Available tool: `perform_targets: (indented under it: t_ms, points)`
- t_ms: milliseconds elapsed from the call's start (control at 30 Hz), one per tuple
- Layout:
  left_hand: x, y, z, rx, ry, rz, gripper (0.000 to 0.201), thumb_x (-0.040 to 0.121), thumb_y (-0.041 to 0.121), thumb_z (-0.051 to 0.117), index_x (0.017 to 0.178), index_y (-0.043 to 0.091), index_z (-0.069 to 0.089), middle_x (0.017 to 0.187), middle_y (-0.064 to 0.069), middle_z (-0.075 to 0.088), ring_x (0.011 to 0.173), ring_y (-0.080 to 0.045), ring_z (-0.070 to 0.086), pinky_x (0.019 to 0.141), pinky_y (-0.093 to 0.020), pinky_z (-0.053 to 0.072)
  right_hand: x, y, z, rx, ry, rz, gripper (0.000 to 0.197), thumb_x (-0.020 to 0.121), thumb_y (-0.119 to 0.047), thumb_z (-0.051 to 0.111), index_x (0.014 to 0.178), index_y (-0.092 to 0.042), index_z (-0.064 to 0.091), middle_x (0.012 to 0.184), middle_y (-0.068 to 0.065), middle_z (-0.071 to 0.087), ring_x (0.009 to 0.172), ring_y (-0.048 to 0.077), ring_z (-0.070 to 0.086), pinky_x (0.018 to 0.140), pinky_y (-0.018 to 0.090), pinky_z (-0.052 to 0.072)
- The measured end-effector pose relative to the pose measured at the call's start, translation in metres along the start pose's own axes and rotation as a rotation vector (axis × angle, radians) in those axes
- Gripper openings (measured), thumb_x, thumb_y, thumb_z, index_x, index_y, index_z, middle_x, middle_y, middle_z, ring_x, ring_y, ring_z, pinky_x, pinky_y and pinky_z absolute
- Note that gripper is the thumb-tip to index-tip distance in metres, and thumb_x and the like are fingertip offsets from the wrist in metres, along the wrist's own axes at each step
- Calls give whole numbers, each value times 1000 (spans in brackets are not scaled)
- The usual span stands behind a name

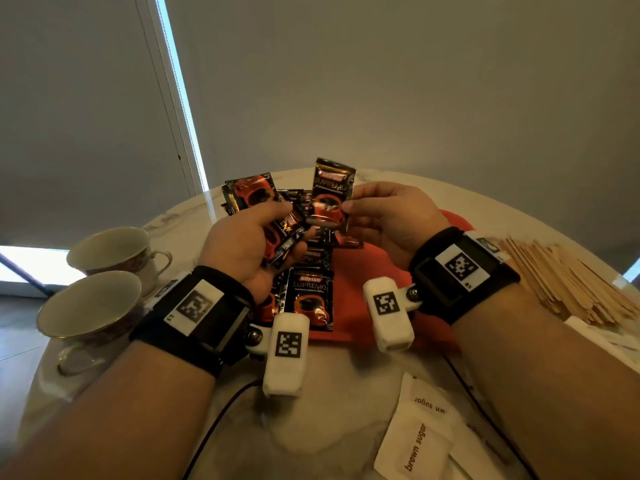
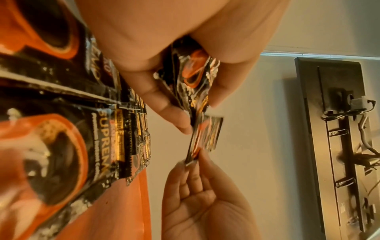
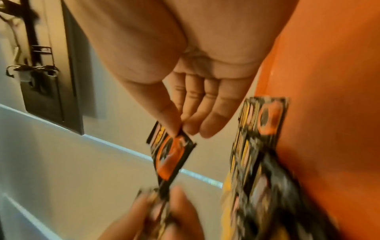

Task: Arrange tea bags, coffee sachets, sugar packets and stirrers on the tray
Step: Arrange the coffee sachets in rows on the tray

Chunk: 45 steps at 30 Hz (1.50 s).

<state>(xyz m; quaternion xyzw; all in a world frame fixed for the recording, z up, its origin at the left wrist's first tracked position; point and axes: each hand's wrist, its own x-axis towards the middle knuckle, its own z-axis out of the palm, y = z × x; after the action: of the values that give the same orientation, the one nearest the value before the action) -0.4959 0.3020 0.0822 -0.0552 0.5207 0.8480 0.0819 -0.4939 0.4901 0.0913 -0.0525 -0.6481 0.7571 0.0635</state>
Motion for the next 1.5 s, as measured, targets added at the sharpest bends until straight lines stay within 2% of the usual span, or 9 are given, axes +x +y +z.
perform_targets:
  t_ms: [200,533,833,933,1033,1133,1233,1333,1500]
  points:
    - [-1,6,-3,-119,3,-2,28,95,14,62,122,7,57,95,-21,79,86,-34,79,57,-32,61,22,14,-39,-135,320,247,10,89,6,63,86,-4,65,73,8,66,54,14,59,48,25,50]
    - [-1,7,-5,-133,-6,-10,17,94,10,60,111,8,60,97,-20,78,88,-36,79,59,-34,62,34,17,-28,-530,231,369,9,85,-2,77,89,2,71,78,14,70,66,21,65,85,37,59]
    - [2,3,-4,-74,34,-26,19,94,12,66,112,10,63,100,-16,75,85,-30,79,65,-37,64,40,18,-27,-652,233,373,16,84,-13,82,85,-1,71,73,10,70,59,17,64,65,28,58]
    - [2,0,-1,-47,48,-11,10,92,11,71,101,10,67,84,-9,76,76,-24,76,69,-39,66,39,18,-31,-605,205,365,24,86,-19,81,98,0,73,73,9,67,64,19,62,76,33,57]
    - [0,-2,3,-38,19,-4,7,93,10,73,96,11,67,67,-2,77,61,-18,75,70,-39,64,27,10,-28,-384,183,274,29,88,-27,78,103,-3,71,70,4,62,58,15,58,63,28,51]
    - [-1,-5,7,-24,-13,7,9,92,12,76,98,11,69,76,-5,79,66,-19,77,63,-35,64,2,-2,-13,-175,-66,221,28,86,-36,76,98,-12,69,68,-1,61,57,13,58,55,24,45]
    - [-2,-8,8,24,-48,14,16,89,17,79,102,11,72,92,-9,81,77,-23,79,58,-32,62,-12,-4,3,-298,-254,129,25,78,-27,82,96,-15,70,77,0,69,65,13,62,59,26,50]
    - [-5,-9,7,57,-84,18,18,88,17,80,103,11,73,92,-7,81,77,-19,79,59,-30,61,-12,0,9,-336,-206,22,13,81,-10,81,85,-13,69,70,1,67,61,13,61,62,29,52]
    - [-3,-4,2,69,-141,19,19,86,5,77,104,7,73,91,-9,80,81,-24,77,66,-34,63,-7,-1,4,-83,-159,98,7,90,-13,72,85,-10,68,69,4,62,57,13,55,62,30,52]
